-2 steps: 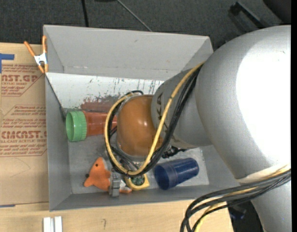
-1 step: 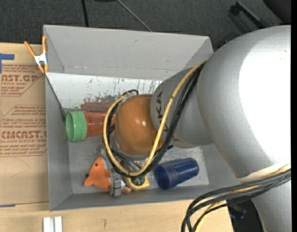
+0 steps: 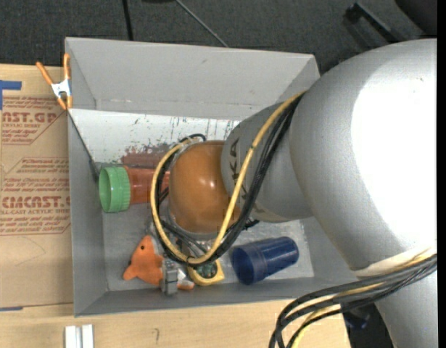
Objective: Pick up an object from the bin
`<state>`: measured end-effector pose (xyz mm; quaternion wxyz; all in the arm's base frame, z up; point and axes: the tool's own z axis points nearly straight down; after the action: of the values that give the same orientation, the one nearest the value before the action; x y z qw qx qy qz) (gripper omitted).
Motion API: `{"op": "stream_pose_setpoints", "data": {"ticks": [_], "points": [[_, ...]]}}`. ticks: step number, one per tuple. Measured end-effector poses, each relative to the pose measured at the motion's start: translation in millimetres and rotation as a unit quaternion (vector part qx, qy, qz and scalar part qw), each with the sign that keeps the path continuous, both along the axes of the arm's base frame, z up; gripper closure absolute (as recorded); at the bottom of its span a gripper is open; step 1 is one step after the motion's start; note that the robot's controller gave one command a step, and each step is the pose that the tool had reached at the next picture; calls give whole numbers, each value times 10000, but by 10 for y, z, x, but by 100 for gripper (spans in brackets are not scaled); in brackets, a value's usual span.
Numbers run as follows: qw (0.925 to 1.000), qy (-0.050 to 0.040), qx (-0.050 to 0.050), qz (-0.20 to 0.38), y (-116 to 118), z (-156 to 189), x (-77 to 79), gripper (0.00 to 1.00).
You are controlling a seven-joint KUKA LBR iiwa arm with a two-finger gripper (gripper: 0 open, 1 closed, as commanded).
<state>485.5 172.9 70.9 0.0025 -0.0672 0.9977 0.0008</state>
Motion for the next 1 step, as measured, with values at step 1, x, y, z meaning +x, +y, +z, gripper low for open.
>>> {"op": "stream_pose_setpoints", "data": {"ticks": [1], "points": [[10000,-3,-3,0,97,-3,-8,0]]}}
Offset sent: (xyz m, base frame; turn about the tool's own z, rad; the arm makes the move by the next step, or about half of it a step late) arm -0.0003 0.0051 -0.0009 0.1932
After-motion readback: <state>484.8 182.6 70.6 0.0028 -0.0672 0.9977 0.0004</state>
